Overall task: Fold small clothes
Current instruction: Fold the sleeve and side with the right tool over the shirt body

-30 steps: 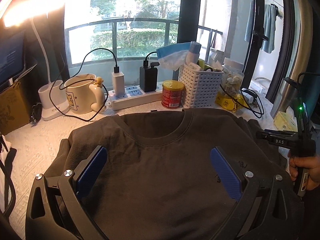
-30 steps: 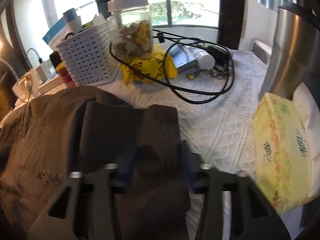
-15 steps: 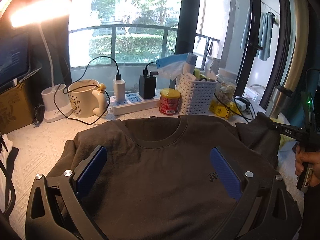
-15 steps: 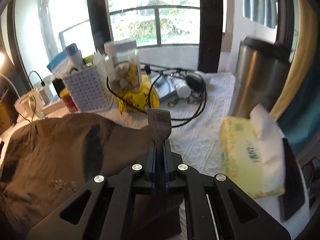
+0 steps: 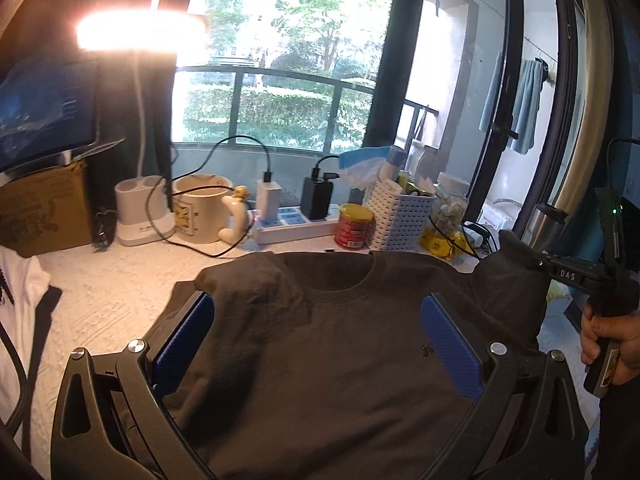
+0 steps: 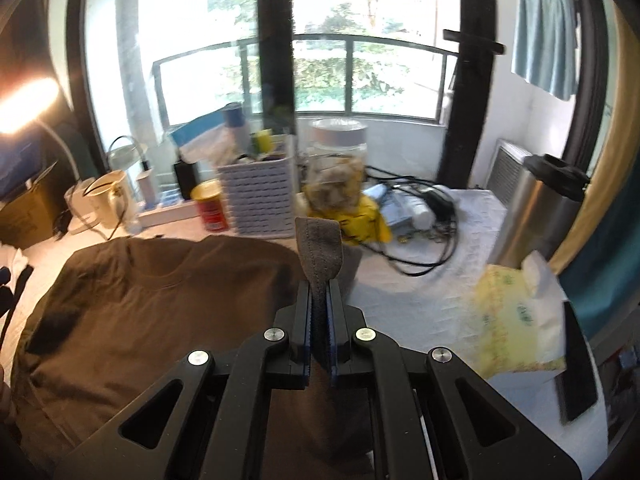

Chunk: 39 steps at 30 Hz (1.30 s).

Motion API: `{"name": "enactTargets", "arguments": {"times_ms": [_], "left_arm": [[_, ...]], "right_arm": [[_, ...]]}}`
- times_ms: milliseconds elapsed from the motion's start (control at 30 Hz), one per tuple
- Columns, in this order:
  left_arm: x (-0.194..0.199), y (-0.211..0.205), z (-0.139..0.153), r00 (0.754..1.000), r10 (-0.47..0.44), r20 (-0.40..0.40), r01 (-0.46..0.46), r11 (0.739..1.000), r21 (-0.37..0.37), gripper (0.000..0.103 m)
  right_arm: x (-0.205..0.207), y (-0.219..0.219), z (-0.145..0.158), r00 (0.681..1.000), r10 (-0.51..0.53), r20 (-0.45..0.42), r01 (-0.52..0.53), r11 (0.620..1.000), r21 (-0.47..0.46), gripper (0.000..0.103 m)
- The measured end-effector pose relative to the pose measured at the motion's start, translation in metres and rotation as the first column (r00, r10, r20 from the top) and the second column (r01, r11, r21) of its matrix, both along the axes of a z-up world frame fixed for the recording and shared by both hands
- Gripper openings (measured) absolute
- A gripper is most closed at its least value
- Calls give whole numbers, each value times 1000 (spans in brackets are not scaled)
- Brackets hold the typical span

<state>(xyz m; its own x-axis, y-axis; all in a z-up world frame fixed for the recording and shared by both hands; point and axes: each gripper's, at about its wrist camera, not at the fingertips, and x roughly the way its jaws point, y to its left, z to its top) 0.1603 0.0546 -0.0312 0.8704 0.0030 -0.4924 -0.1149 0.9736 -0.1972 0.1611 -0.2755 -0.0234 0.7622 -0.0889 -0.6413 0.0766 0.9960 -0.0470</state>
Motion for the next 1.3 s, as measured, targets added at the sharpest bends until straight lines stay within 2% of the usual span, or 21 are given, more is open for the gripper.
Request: {"name": "enactTargets", "arguments": {"times_ms": [167, 367, 600, 700, 767, 1000, 1200, 1300], "left_arm": [[-13, 20, -6, 1000, 18, -8, -19, 999, -32, 102], [-23, 36, -13, 1000, 14, -18, -15, 999, -35, 102], [-26, 42, -18, 999, 9, -38, -11, 999, -41, 102], [-26, 38, -18, 999, 4, -37, -5, 999, -42, 102], [-25, 34, -17, 999, -3, -36, 2, 999, -39, 102], [-23, 9, -14, 999, -33, -30, 33, 999, -26, 102], [-23, -13, -13, 998, -59, -38, 59, 998, -2, 102], [-23, -19, -11, 997, -61, -41, 61, 998, 12, 102]], "right_arm": [[4, 29, -16, 999, 19, -38, -18, 1000, 12, 8], [13, 63, -40, 994, 42, -100, -40, 999, 23, 8], [20, 77, -63, 978, 67, -198, -51, 995, 82, 11], [14, 80, -63, 974, 90, -210, -71, 993, 94, 26], [6, 81, -62, 971, 113, -210, -93, 990, 102, 43], [-33, 59, -49, 980, 110, -165, -99, 992, 72, 46], [-50, 10, -52, 987, -8, -162, 17, 999, 52, 46], [-52, -8, -60, 983, -17, -181, 36, 994, 100, 46]]}}
